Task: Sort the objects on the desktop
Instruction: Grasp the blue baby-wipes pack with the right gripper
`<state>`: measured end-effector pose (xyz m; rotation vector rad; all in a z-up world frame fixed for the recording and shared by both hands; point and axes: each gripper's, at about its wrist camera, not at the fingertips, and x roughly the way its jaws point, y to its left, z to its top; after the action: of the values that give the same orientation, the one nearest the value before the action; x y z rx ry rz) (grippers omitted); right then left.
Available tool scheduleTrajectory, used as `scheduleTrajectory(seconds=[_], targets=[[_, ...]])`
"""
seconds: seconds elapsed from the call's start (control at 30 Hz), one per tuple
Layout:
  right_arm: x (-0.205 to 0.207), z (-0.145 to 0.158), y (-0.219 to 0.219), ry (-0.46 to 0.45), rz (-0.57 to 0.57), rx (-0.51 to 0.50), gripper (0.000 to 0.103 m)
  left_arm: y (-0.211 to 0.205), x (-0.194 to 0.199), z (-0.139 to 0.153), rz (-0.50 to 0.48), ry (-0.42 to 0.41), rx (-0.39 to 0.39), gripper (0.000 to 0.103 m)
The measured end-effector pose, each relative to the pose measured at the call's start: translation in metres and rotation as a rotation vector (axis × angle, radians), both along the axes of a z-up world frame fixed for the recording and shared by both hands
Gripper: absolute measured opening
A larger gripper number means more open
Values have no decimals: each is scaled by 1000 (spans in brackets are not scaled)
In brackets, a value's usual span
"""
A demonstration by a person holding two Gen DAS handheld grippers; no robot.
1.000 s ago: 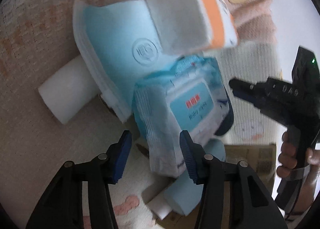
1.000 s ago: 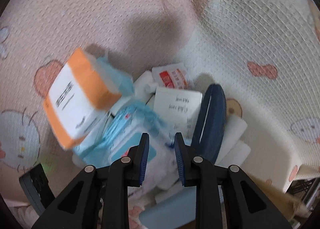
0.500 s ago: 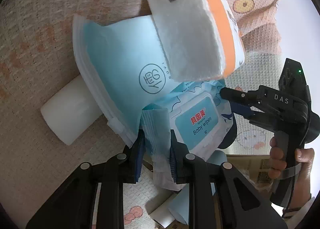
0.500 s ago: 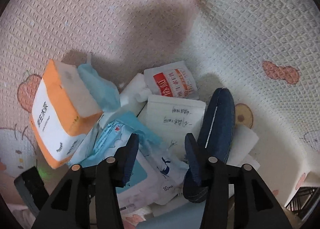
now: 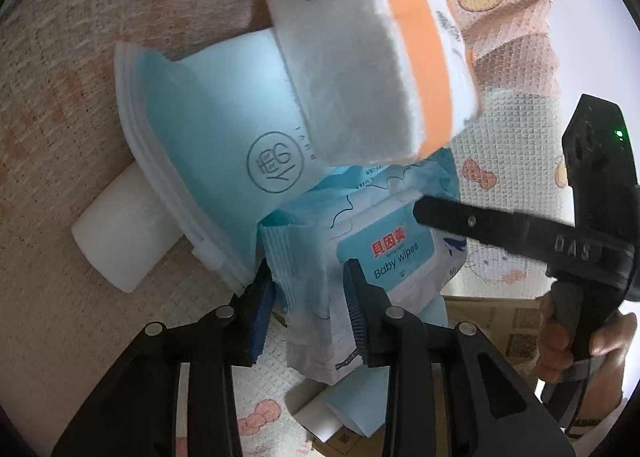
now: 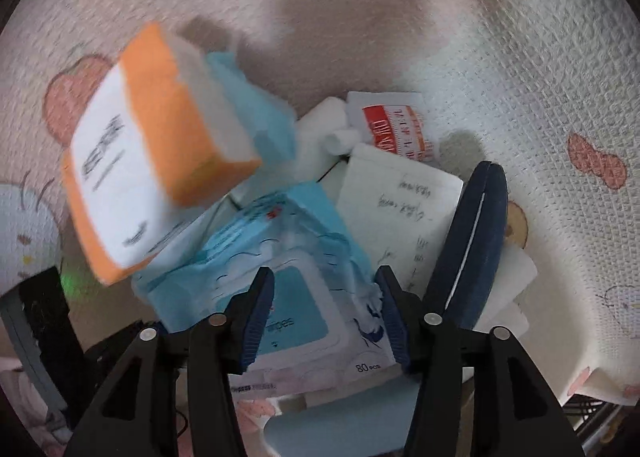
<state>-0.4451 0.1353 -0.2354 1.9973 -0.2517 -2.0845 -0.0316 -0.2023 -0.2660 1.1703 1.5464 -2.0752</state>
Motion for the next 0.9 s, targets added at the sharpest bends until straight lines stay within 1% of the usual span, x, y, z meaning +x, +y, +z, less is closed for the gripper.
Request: scheduleTrajectory(seconds=[0.1,0.13,0.23,0.27,0.37,0.4,0.43,0.47,0.5,0.57,0.6,0.67,0.7,0.73,0.77,0.8,0.9], targets=[[10,9,-3,-14,28,31,55,2,-2,8,-27,7,-38,36],[12,11,-2,-18,27,32,55,-4,1,15,-43,12,-55,36],[24,17,6,-28,-3,31,55,3,-5,31,-105,18,-130,36],[27,17,9,-33,-14,34,55,6,-7,41,-130,42,-184,36],[39,17,20,-35,-45,40,55,11,-14,63,-190,78,-351,36],[41,16,23,-35,-60,24,55,10,-18,66,-210,91,-396,36],[43,13,29,-43,-83,0,55,8,-25,67,-235,92,-418,36],[43,11,32,-51,-100,-11,55,5,-32,66,-272,85,-430,36],[47,9,31,-54,-108,-12,55,-11,-21,62,-294,79,-428,35],[46,3,32,-53,-102,-1,55,-23,-27,58,-320,68,-414,34],[46,0,31,-57,-103,6,55,-25,-32,58,-331,58,-412,34],[47,-1,29,-46,-109,2,55,-26,-30,59,-343,56,-433,34],[48,0,26,-42,-104,6,55,-18,-31,58,-348,56,-444,35],[49,0,23,-39,-89,21,55,-22,-27,57,-354,54,-448,36],[46,-2,10,-34,-80,38,55,-23,-28,55,-363,57,-442,42],[46,-2,7,-25,-76,54,55,-23,-19,60,-367,60,-435,46],[47,-1,2,5,-79,70,55,-24,-29,49,-374,49,-424,46]])
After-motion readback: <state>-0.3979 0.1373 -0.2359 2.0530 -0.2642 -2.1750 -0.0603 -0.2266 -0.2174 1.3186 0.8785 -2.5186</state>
